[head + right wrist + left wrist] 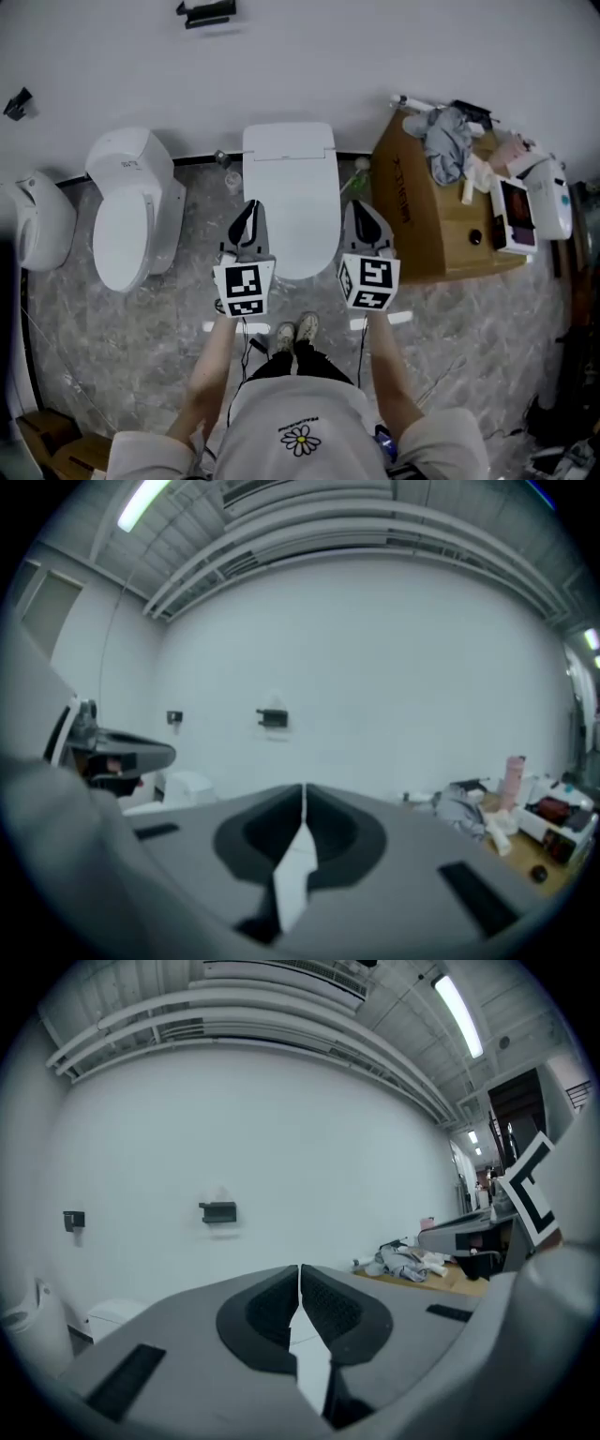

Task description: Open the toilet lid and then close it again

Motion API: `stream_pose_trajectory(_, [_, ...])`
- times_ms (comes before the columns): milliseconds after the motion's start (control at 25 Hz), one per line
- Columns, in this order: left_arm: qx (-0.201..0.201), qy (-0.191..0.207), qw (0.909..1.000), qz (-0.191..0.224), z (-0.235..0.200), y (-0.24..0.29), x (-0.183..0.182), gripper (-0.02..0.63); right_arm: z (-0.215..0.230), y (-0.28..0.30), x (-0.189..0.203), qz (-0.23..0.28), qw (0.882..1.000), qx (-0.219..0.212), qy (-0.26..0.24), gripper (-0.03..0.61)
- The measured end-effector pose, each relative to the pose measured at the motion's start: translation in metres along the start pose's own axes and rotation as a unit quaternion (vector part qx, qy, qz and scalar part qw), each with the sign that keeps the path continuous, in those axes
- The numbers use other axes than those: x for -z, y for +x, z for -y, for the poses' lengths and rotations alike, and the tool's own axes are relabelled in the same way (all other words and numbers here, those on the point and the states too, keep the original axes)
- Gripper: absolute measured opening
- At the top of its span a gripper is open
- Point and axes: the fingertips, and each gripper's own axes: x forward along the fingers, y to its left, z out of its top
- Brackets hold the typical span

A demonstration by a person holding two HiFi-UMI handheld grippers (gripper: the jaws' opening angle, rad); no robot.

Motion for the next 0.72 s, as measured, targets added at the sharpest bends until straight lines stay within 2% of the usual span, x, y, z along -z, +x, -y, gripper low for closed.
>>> stream_pose_trajectory(160, [-0.006, -0.032, 0.9989, 0.035, 0.008, -0.032, -0.043, 0.026, -0.014, -0.041, -0.043, 0.053, 0.999, 0.005, -0.006, 0.035])
stream_pose_trajectory(320, [-0.009, -0.034, 0.9974, 0.062, 0.021, -0.059, -0.066, 0.026, -0.019, -0.076, -0.063, 0.082, 0.996, 0.015, -0.023, 0.034])
stream_pose_trajectory(480, [-0.009, -0.034, 0.9968, 0.072, 0.028, -0.069, -0.074, 0.026, -0.024, -0.093, -0.07, 0.09, 0.995, 0.008, -0.035, 0.031])
stream_pose_trajectory(720, [-0.011, -0.035, 0.9972, 0.065, 0.032, -0.07, -0.07, 0.026, -0.024, -0.102, -0.061, 0.081, 0.996, -0.002, -0.033, 0.031])
